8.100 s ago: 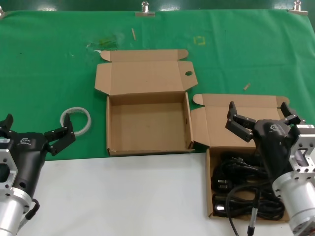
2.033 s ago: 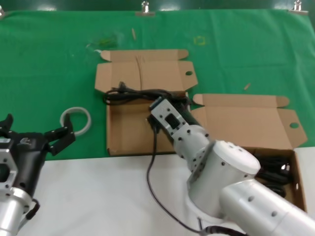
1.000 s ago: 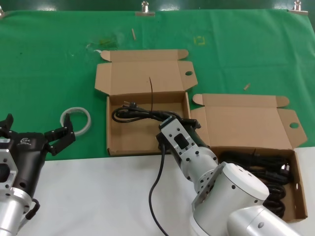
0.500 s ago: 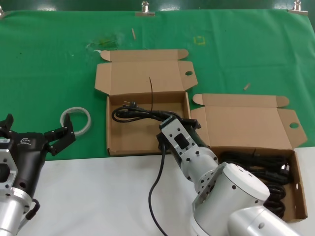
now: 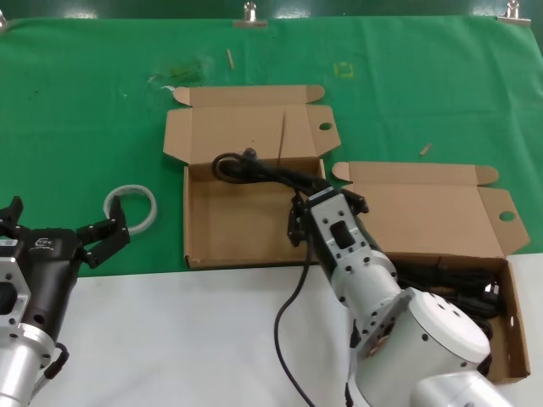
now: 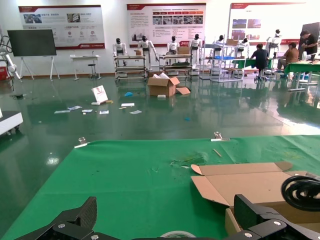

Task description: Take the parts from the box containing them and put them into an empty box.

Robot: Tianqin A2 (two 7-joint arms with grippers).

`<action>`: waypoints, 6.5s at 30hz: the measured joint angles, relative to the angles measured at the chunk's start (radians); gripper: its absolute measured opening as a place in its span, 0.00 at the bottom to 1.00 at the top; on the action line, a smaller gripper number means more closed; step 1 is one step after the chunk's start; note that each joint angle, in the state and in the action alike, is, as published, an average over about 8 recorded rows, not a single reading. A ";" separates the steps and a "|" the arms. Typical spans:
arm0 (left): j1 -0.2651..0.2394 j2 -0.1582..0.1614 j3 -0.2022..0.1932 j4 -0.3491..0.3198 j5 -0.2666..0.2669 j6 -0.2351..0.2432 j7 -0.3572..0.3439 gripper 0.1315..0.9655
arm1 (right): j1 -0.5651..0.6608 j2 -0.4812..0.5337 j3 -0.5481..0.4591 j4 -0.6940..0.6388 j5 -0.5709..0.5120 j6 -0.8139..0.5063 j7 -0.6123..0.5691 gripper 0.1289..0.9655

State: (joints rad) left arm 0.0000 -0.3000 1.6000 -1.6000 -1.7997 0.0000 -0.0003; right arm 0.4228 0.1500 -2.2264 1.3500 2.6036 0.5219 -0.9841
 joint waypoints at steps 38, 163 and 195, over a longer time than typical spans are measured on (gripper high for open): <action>0.000 0.000 0.000 0.000 0.000 0.000 0.000 1.00 | -0.254 0.000 0.376 0.150 -0.482 -0.313 0.590 0.85; 0.000 0.000 0.000 0.000 0.000 0.000 0.000 1.00 | -0.406 0.000 0.601 0.240 -0.772 -0.501 0.945 1.00; 0.000 0.000 0.000 0.000 0.000 0.000 0.000 1.00 | -0.406 0.000 0.601 0.240 -0.772 -0.501 0.945 1.00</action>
State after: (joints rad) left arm 0.0000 -0.3000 1.6000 -1.6000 -1.8000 0.0000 0.0000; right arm 0.0168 0.1499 -1.6249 1.5900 1.8320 0.0208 -0.0392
